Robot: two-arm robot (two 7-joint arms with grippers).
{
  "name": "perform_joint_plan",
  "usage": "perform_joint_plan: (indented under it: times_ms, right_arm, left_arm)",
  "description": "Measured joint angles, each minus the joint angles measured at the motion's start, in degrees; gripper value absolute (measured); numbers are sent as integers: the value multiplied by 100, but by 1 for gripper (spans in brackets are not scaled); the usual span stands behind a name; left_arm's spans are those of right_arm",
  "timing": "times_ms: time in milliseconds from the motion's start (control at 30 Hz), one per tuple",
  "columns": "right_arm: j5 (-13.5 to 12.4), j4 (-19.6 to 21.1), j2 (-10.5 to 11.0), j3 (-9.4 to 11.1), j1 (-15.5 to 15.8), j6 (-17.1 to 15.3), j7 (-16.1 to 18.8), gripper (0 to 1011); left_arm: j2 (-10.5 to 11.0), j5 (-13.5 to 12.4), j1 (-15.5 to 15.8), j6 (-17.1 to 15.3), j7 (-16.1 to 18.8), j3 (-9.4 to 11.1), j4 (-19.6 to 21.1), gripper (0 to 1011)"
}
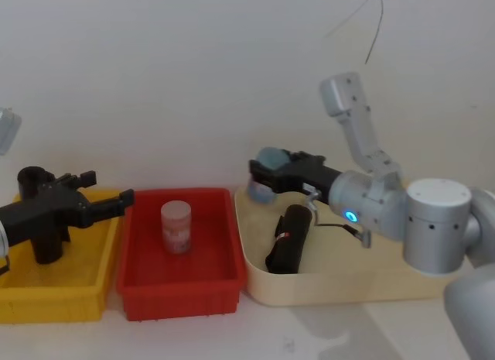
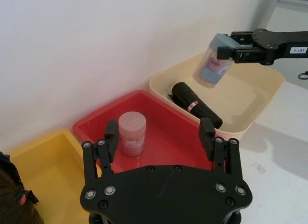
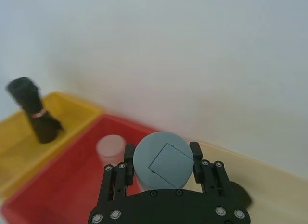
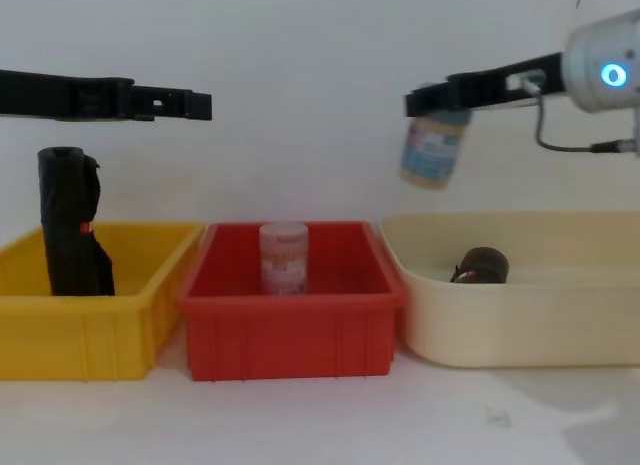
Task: Pick up the garbage bag with the one hand and transfer it to the other hand.
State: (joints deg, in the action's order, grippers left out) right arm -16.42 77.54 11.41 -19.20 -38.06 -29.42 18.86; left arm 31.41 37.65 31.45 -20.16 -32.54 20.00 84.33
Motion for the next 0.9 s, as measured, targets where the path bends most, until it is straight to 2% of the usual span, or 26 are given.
perform_joint_plan:
  times_ms: [200,367,400,567,900]
  right_arm:
    - [86,133,112,178,225,158,-268,685]
    - [210,256,193,364,518,431,-606,847]
    - [229,276,198,384,545,472,-653,847]
    - [311,407,238,470,785,654,-818,996]
    - [405,785,362,476,1325,989,-835,1000]
  left_arm:
    - [0,0,0,0,0,0,0,1001]
    - [0,0,0,0,0,0,0,1001]
    - [0,0,0,0,0,0,0,1002]
    - [0,0,0,0,0,0,0,1001]
    - [0,0,0,0,0,0,0,1001]
